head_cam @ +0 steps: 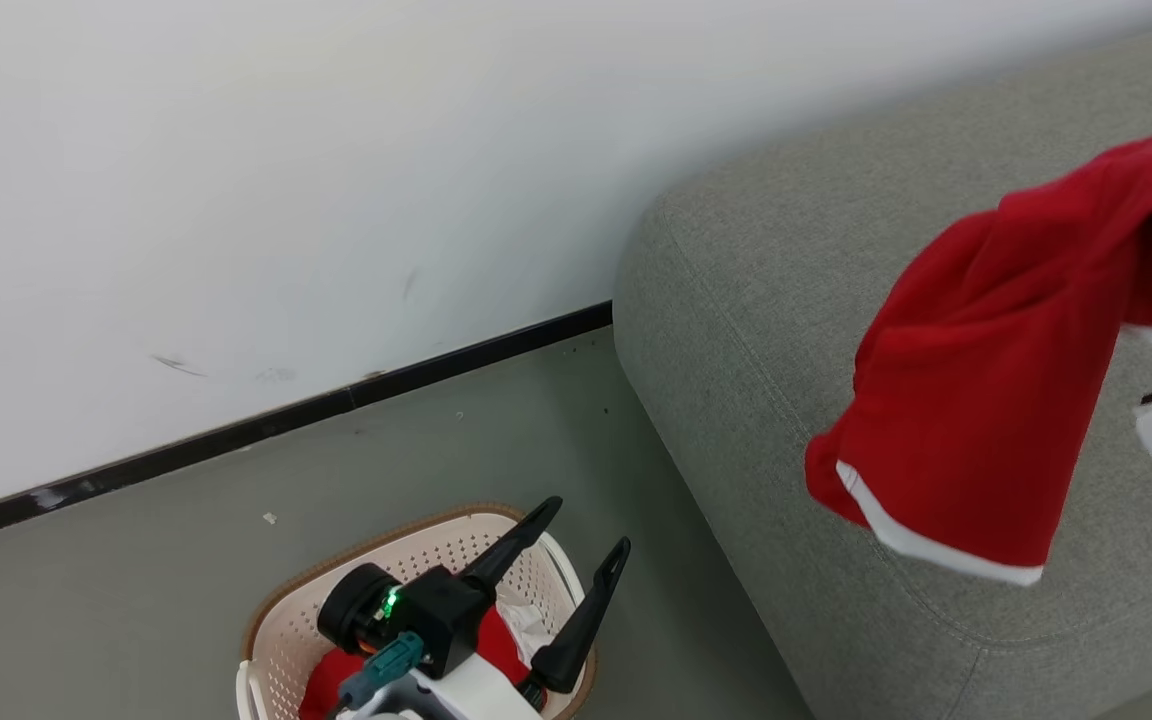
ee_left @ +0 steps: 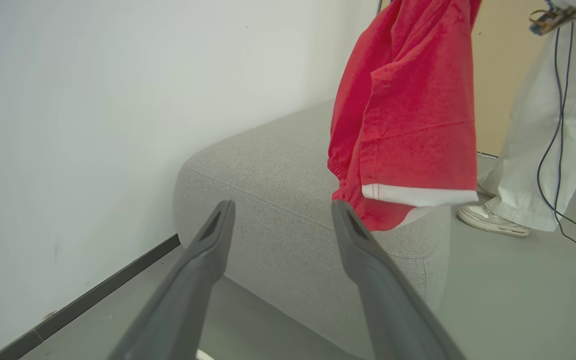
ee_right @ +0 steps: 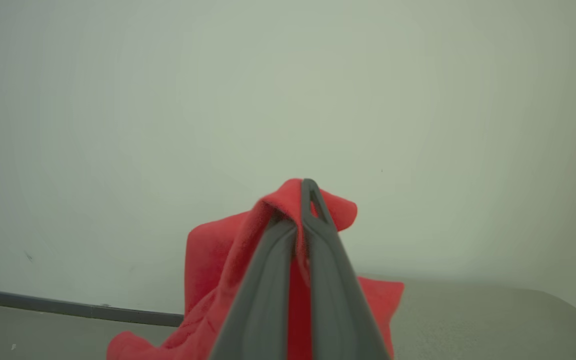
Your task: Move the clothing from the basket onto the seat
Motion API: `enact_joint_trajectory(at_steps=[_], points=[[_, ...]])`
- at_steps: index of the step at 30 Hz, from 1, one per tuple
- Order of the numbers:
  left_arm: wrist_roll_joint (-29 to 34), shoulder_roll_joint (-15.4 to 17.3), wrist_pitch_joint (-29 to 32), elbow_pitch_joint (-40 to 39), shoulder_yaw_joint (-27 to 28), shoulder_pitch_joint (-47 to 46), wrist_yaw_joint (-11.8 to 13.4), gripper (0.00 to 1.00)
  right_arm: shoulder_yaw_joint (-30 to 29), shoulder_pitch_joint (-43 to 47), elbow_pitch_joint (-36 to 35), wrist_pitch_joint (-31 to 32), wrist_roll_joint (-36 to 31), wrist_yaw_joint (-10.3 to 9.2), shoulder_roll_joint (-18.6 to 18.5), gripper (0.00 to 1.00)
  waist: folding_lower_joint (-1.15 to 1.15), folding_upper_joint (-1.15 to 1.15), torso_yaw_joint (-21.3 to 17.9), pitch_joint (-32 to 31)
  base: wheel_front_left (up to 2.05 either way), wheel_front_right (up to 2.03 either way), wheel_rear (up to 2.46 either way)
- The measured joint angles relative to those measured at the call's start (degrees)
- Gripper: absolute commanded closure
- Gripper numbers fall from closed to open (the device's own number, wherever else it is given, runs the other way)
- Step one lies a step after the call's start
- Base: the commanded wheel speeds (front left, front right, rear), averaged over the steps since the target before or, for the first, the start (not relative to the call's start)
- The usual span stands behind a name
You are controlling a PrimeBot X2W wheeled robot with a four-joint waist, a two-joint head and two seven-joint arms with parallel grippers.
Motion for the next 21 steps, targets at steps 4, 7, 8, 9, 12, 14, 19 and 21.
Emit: enact_joint_trajectory(at_steps=[4, 7, 8, 9, 12, 14, 19, 21], points=[[0.62, 0.93, 0.31, -1.36, 1.0, -1.4, 0.75, 0.0, -0.96, -7.82, 2.02, 1.59, 1.45, 0.0, -1.35, 1.0, 0.0, 0.0, 0.26, 1.65, 0.0, 0.0, 0.0], [0.87, 1.56, 0.44, -2.59, 1.72, -2.1, 1.49, 0.0, -3.24, -13.28, 4.43, 2.7, 2.86, 0.0, -2.2, 1.0, 0.0, 0.0, 0.52, 2.96, 0.0, 0.0, 0.0], [0.92, 1.71, 0.77, -3.08, 1.97, -2.15, 1.58, 0.0, -4.04, -14.95, 5.63, 3.14, 3.14, 0.0, -2.79, 1.0, 0.0, 0.0, 0.61, 3.4, 0.0, 0.0, 0.0], [1.02, 1.87, 0.82, -3.49, 2.08, -2.24, 1.74, 0.0, -4.67, -16.38, 6.9, 3.7, 3.07, 0.0, -3.68, 1.0, 0.0, 0.0, 0.71, 3.86, 0.0, 0.0, 0.0], [2.03, 2.46, 1.42, -5.0, 2.18, -3.18, 1.97, 0.0, -5.52, -19.78, 10.87, 4.86, 2.99, 0.0, -6.3, 1.0, 0.0, 0.0, 1.04, 5.33, 0.0, 0.0, 0.0], [2.86, 2.99, 1.98, -6.04, 2.22, -4.1, 2.08, 0.0, -5.7, -21.13, 13.27, 5.38, 2.99, 0.0, -7.17, 1.0, 0.0, 0.0, 1.29, 6.34, 0.0, 0.0, 0.0], [3.55, 3.31, 2.92, -8.43, 2.22, -5.45, 2.48, 0.0, -6.1, -23.31, 18.49, 5.87, 2.2, 0.0, -8.17, 1.0, 0.0, 0.0, 2.0, 8.96, 0.0, 0.0, 0.0], [3.9, 3.45, 3.47, -9.13, 2.15, -5.6, 2.49, 0.0, -6.66, -24.07, 20.53, 5.87, 1.76, 0.0, -8.82, 1.0, 0.0, 0.0, 2.3, 10.0, 0.0, 0.0, 0.0]])
